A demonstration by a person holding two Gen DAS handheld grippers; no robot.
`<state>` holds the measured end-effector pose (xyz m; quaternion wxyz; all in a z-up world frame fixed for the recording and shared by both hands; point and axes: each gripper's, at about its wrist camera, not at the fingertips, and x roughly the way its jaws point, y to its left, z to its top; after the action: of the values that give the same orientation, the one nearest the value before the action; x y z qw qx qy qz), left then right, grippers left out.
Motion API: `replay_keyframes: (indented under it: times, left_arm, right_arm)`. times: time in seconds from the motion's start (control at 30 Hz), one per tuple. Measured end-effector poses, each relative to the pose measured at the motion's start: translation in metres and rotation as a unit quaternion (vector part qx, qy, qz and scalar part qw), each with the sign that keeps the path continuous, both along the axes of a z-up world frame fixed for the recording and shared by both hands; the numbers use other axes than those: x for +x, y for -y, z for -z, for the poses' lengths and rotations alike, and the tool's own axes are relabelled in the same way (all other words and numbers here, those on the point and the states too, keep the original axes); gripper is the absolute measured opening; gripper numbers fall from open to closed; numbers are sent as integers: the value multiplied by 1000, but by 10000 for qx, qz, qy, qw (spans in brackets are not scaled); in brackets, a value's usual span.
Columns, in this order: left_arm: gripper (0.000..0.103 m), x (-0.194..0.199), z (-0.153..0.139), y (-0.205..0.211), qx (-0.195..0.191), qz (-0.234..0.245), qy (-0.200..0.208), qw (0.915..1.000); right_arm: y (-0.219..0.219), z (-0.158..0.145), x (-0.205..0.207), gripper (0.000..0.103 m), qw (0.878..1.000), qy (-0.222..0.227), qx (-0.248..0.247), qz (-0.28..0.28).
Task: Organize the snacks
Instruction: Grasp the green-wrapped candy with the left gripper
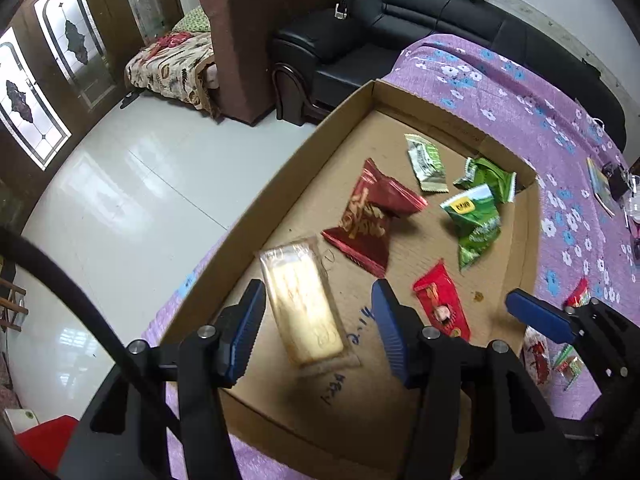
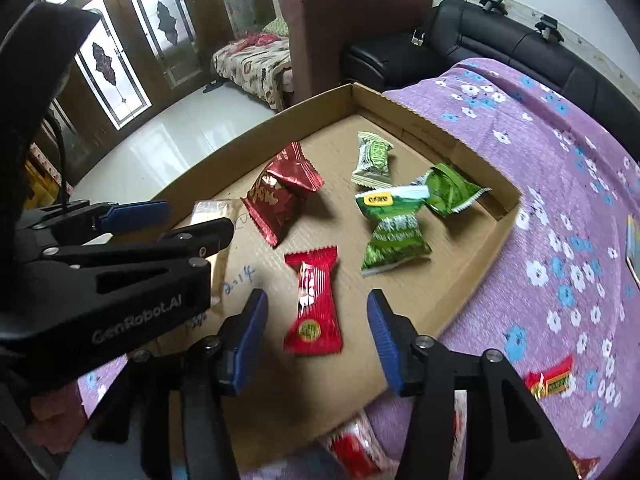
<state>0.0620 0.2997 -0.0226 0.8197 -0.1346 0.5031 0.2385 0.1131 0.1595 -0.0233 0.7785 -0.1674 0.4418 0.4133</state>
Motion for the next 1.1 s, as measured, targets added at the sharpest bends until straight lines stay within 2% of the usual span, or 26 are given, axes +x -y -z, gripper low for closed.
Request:
replay_keyframes:
  times: [0.23,0.47,0.57,0.9,1.1]
  left_arm:
    - [57,-22,-4,32,-134,59,165,9998]
    - [57,-39,-6,89,-237,511,268,9981]
    - [57,-46,-3,116,-311,719,251,9966]
    - [57,-72,31,195,-415,1420,-257,9887]
    - [57,-81,41,210,-534,1609,-421,9846]
  right_arm:
    - [45,-2,-17,62,10000,-80,6,-17]
    - [109,3,-43,71,9998,-174,-8,18]
    - [134,8,-55,71,9998,-197,-47,84]
    - [220,32,-86,73,9980,-413,-243,416]
    - [271,41,-94,73,9955,-561,-168,742]
